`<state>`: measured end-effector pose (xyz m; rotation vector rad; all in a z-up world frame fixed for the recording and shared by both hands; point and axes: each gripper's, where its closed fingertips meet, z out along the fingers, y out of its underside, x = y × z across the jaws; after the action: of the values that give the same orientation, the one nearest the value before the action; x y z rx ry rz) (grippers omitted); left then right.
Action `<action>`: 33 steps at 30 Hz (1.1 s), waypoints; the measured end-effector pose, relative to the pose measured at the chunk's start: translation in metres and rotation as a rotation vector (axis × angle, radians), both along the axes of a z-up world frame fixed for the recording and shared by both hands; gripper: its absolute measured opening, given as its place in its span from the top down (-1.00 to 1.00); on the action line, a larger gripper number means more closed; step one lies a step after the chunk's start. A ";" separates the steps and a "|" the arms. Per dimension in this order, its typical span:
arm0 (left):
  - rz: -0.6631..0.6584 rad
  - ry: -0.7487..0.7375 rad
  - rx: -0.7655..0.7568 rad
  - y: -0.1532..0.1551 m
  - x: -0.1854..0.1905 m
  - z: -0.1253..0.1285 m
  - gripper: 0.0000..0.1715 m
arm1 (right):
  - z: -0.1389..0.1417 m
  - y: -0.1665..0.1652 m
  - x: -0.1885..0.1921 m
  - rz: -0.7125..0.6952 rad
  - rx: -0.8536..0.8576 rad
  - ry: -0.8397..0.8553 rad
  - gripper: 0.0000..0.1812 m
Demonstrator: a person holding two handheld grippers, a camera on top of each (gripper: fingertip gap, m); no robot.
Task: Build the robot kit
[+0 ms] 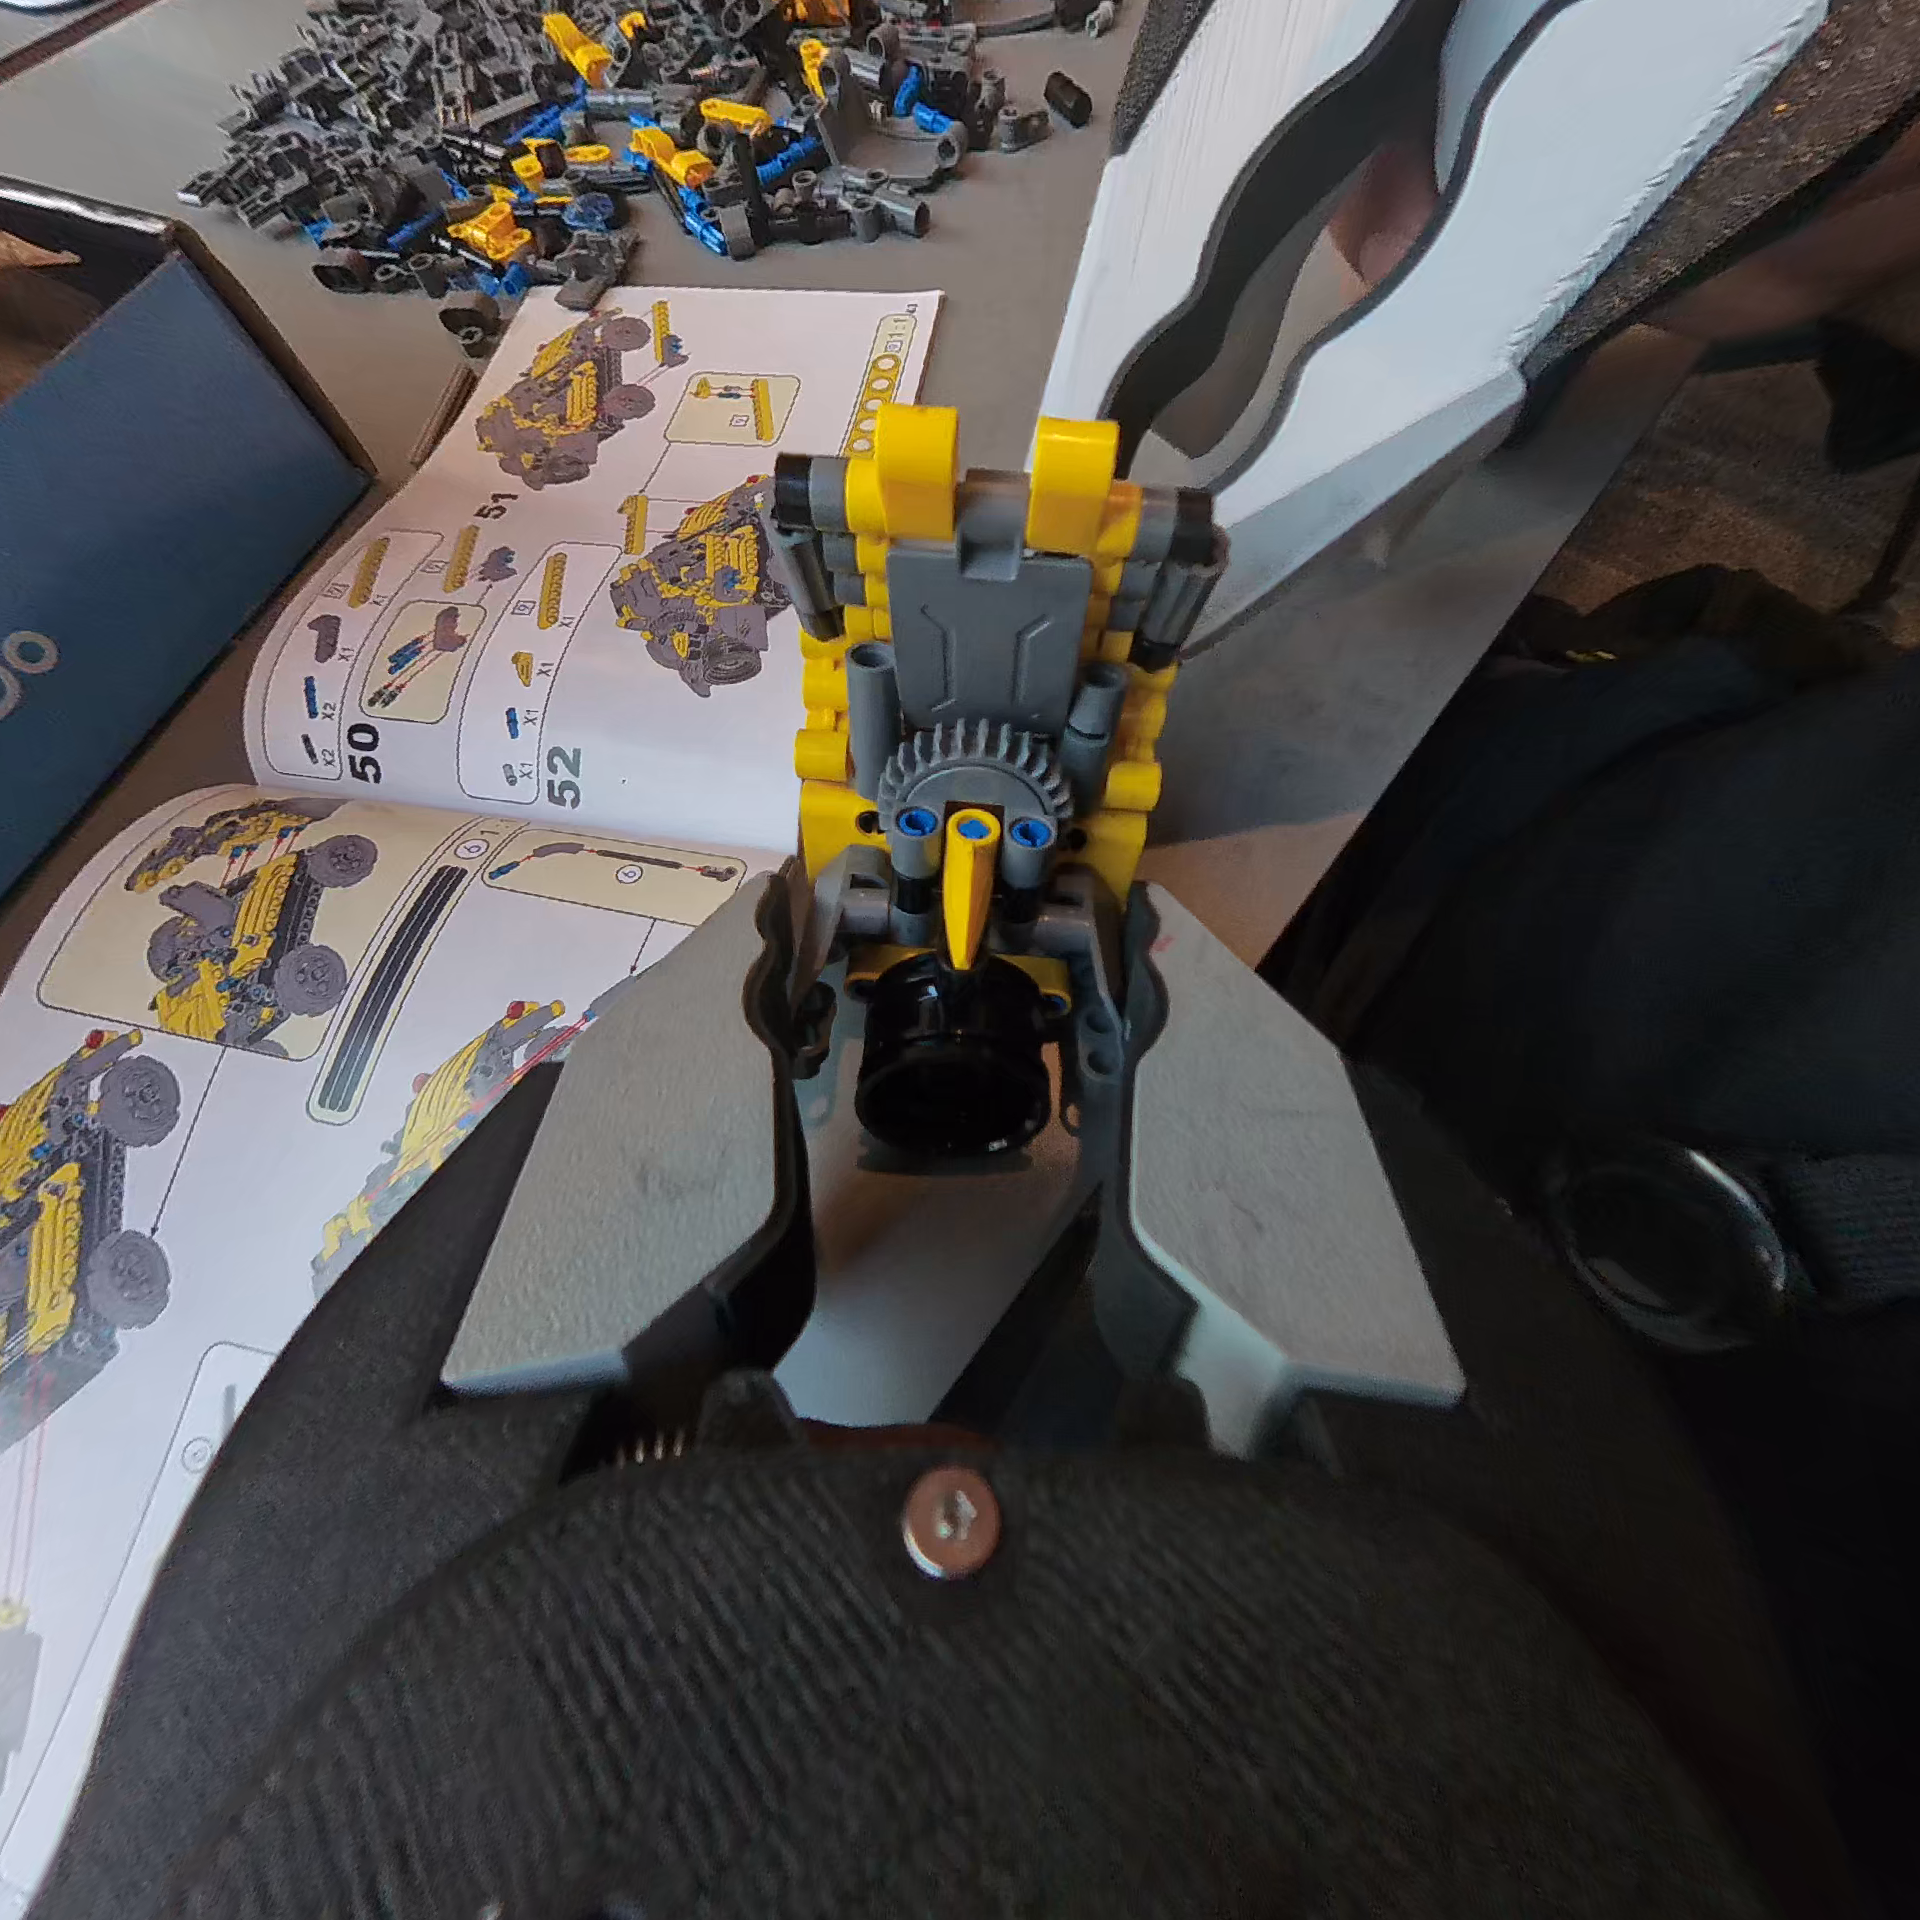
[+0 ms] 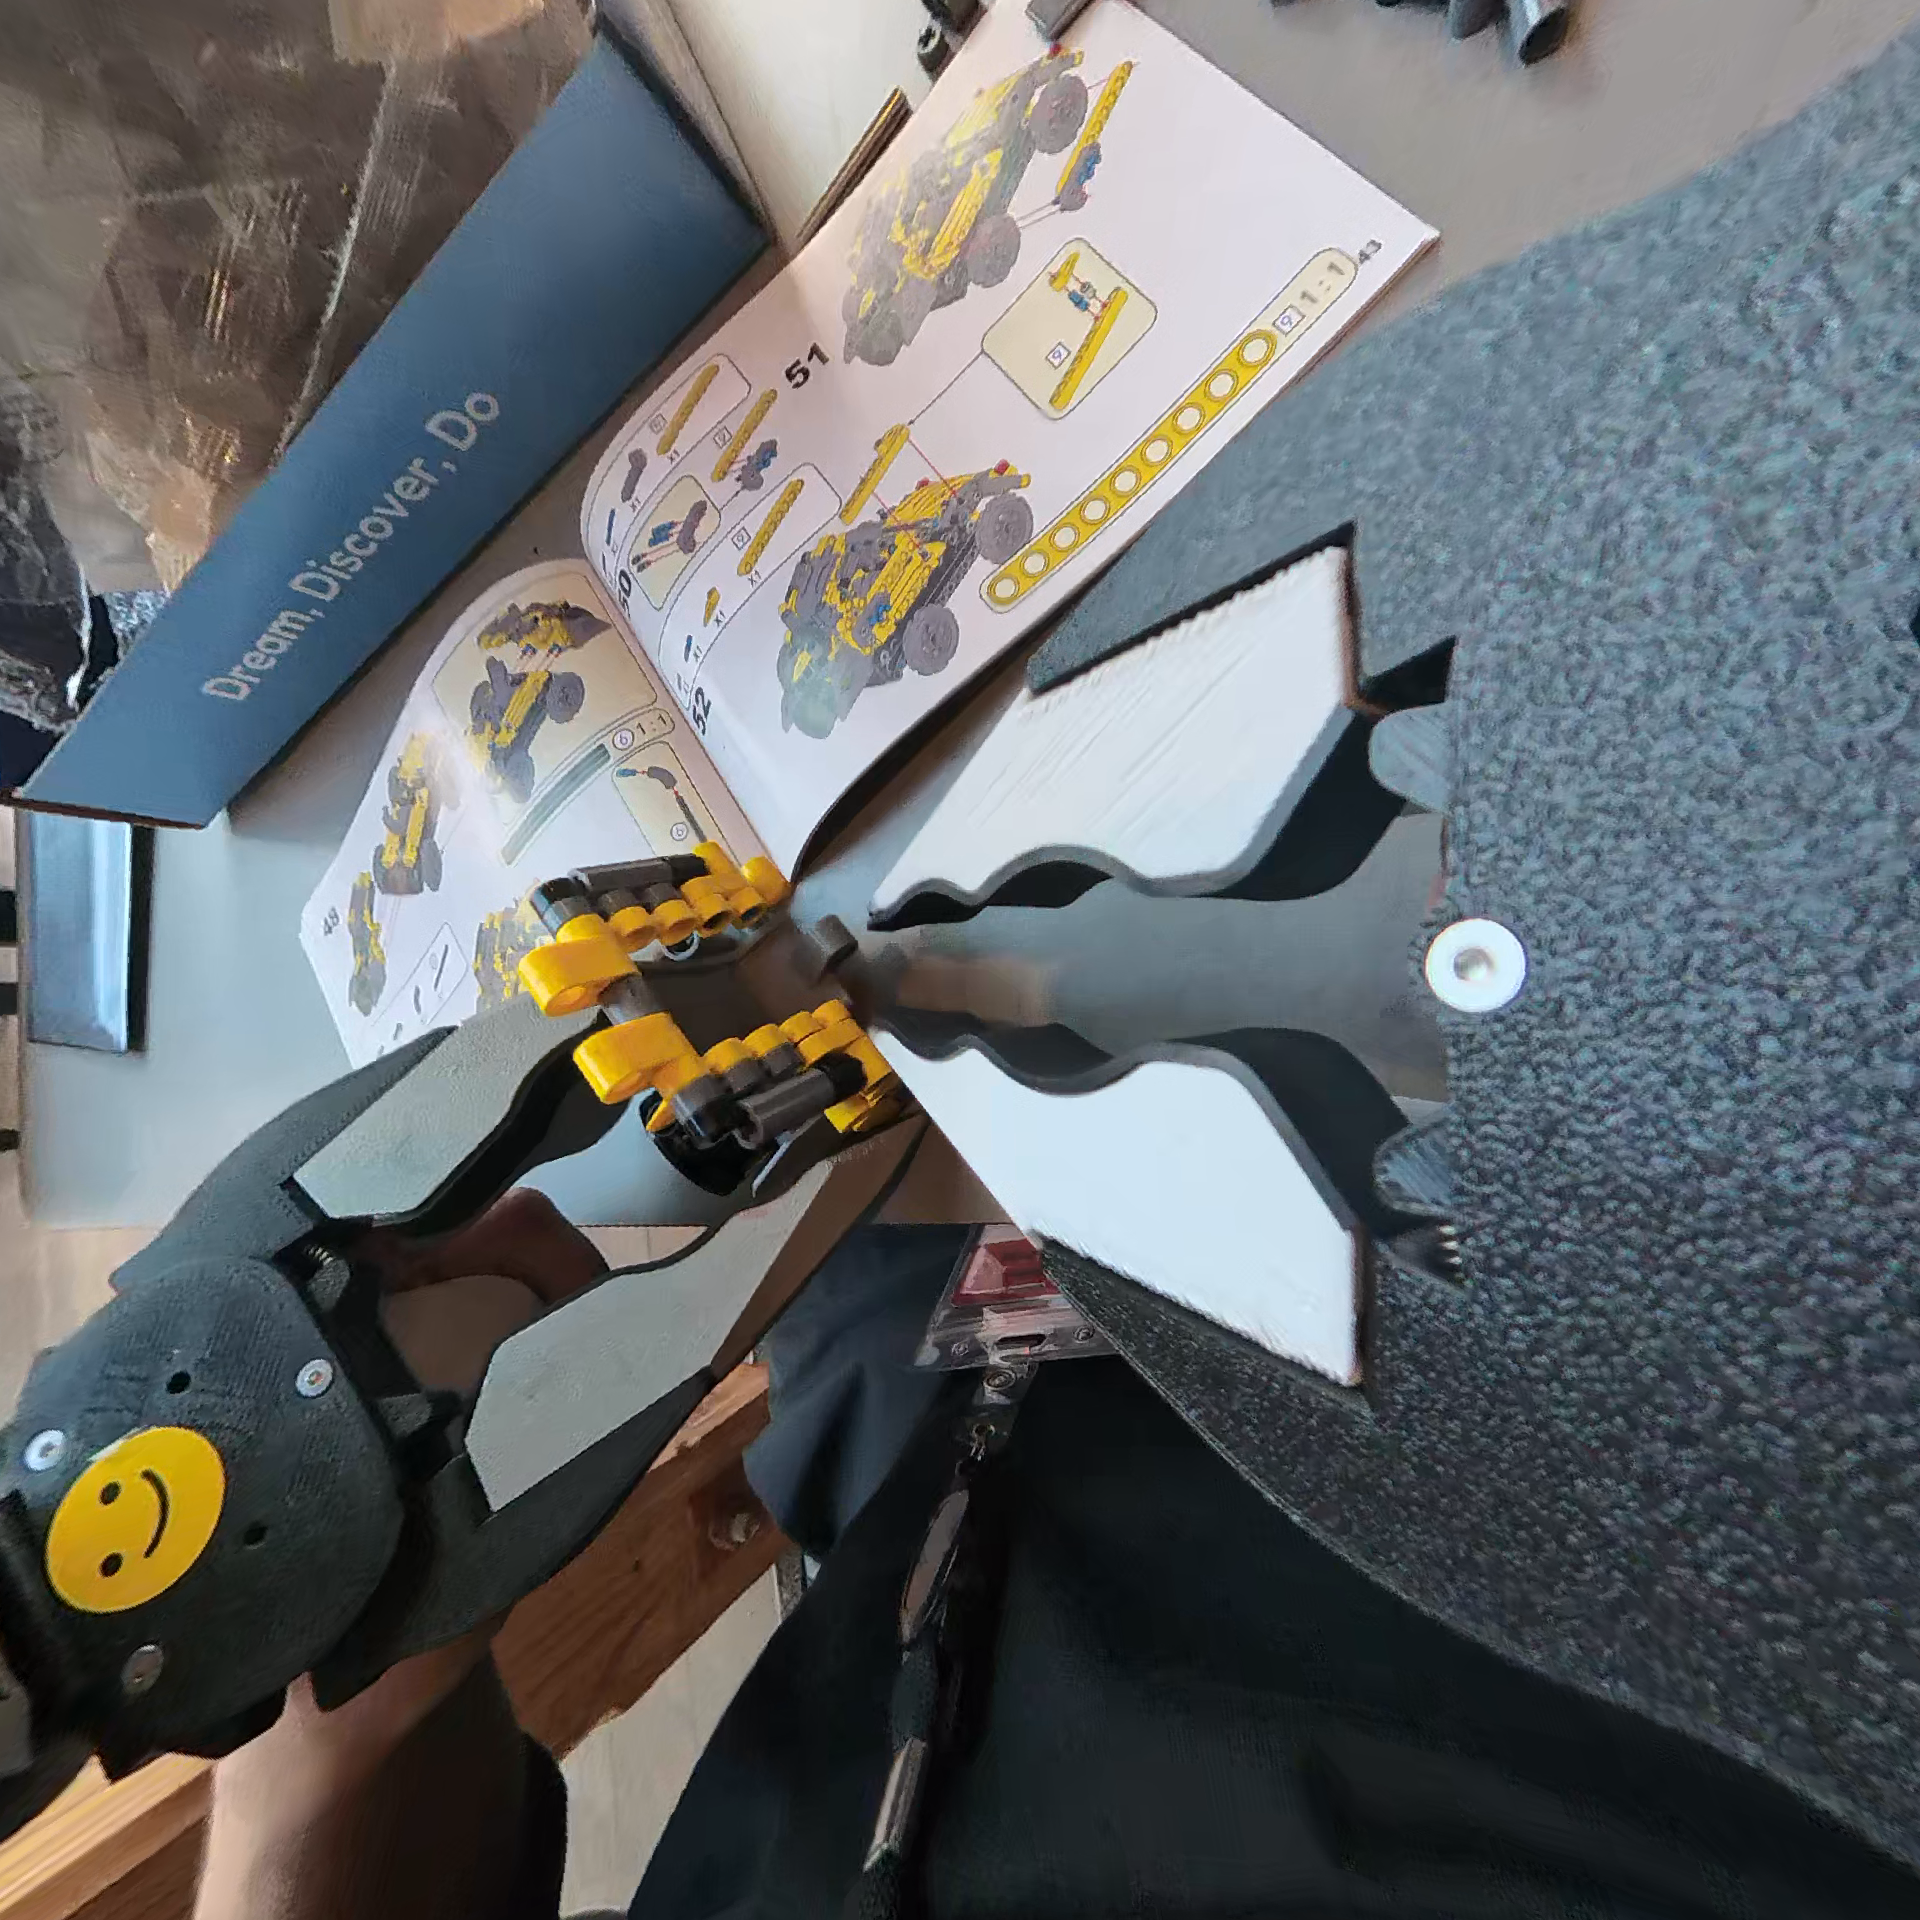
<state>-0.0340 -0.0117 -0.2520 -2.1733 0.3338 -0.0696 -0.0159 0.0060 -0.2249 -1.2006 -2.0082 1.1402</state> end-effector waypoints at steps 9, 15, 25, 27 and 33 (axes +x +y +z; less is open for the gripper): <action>-0.038 0.017 0.018 -0.001 0.001 0.000 0.29 | -0.001 -0.004 0.005 0.034 -0.014 -0.017 0.84; -0.096 -0.330 0.197 -0.002 0.014 0.037 0.31 | 0.039 -0.011 0.008 0.058 -0.188 0.128 0.81; -0.292 -0.941 0.596 -0.022 0.024 0.129 0.33 | 0.092 -0.030 0.026 0.175 -0.310 0.260 0.55; -0.315 -0.972 0.655 -0.027 0.024 0.140 0.35 | 0.085 -0.030 0.022 0.142 -0.260 0.257 0.50; -0.282 -1.121 0.703 -0.019 0.000 0.154 0.35 | 0.065 -0.039 -0.005 0.128 -0.181 0.256 0.49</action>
<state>-0.0342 -0.0304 -0.0977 -1.1258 -0.0128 -1.0968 -0.0208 -0.0327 -0.1603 -0.9632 -1.8392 1.4858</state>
